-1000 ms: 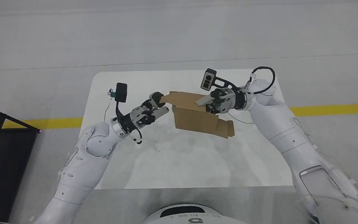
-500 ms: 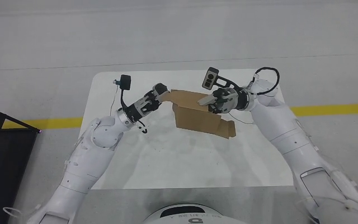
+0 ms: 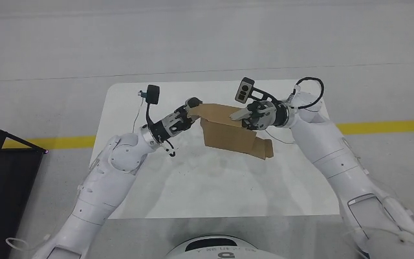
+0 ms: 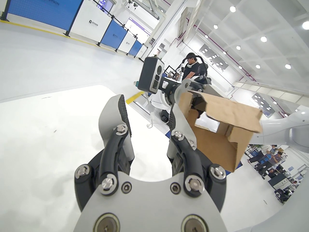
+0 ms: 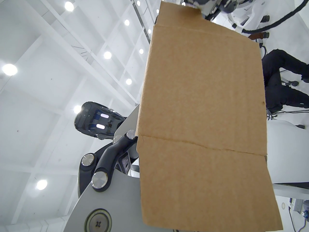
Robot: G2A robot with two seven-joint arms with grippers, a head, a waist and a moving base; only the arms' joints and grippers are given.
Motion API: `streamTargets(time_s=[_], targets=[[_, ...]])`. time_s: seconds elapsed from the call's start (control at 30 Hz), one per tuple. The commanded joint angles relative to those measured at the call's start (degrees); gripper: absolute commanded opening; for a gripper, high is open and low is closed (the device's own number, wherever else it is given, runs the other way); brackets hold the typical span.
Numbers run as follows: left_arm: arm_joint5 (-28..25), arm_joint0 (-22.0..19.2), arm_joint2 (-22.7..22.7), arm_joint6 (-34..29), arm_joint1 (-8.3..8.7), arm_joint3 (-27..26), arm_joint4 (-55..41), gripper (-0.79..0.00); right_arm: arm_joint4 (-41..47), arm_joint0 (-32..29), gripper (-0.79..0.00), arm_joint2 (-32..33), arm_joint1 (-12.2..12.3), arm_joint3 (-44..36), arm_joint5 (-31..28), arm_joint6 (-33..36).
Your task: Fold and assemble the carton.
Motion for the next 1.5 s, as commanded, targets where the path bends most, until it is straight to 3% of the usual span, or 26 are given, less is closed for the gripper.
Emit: streamTargets(time_s=[0.0, 0.23, 0.43, 0.5, 0.57, 0.87, 0.93, 0.97, 1.07, 1.2, 1.37, 1.43, 1.47], targets=[[0.2, 1.1, -0.7, 0.1, 0.18, -1.7, 1.1, -0.409, -0.1, -0.1, -0.785, 0.0, -0.1, -0.1, -0.3, -0.5], [1.7, 4.2, -2.5, 0.8, 0.59, -6.2, 5.4, -0.409, -0.7, -0.1, -0.785, -0.2, -0.3, -0.3, 0.0, -0.8], [1.9, 5.0, -4.4, 1.9, 0.8, -5.6, 5.6, -0.4, -0.9, -0.2, -0.785, 0.2, -0.3, -0.2, 0.0, -0.4], [0.7, 5.3, -5.9, 1.2, 1.07, -4.5, 4.3, -0.243, -1.0, -0.2, -0.785, 0.6, -0.2, -0.2, 0.0, -0.2], [0.7, 5.3, -6.3, 1.3, 1.14, -4.3, 4.7, 0.0, -0.8, -0.3, -0.785, 1.5, -0.1, 0.0, -0.2, -0.1], [2.2, 5.9, -6.4, 1.0, 1.17, -3.8, 5.2, 0.0, -0.2, -0.5, -0.785, 2.4, 0.1, 0.3, -0.1, 0.0], [4.6, 6.1, -5.8, -1.5, 1.08, -2.7, -3.0, 0.0, -0.2, -0.5, -0.785, 2.4, 0.1, 0.3, -0.1, 0.0], [6.8, 5.9, -5.6, -4.5, 1.06, -2.1, -10.4, 0.0, -0.2, -1.0, -0.785, 2.6, 0.1, -0.1, -0.3, -1.4], [19.8, 3.0, -7.2, -21.4, 1.51, -0.5, -36.9, 0.0, -0.5, -2.0, -0.785, 3.6, 0.4, -1.1, -0.1, -3.3], [38.2, -0.6, -10.7, -38.9, 2.23, 4.9, -57.4, 0.0, -6.4, -2.1, -0.785, 4.3, 1.1, -2.8, 0.2, -3.3], [56.7, -5.1, -10.9, -50.0, 2.59, 10.6, -67.7, 0.0, -11.5, -2.5, -0.785, 5.6, 2.1, -2.8, -0.7, -2.3], [61.7, -6.6, -9.6, -54.6, 2.69, 12.1, -68.2, 0.0, -11.4, -2.8, -0.785, 6.3, 2.2, -3.0, -1.1, -2.1], [61.7, -7.2, -9.1, -55.4, 2.73, 12.9, -67.1, 0.0, -11.9, -2.9, -0.785, 6.5, 2.3, -3.3, -1.3, -2.0]])
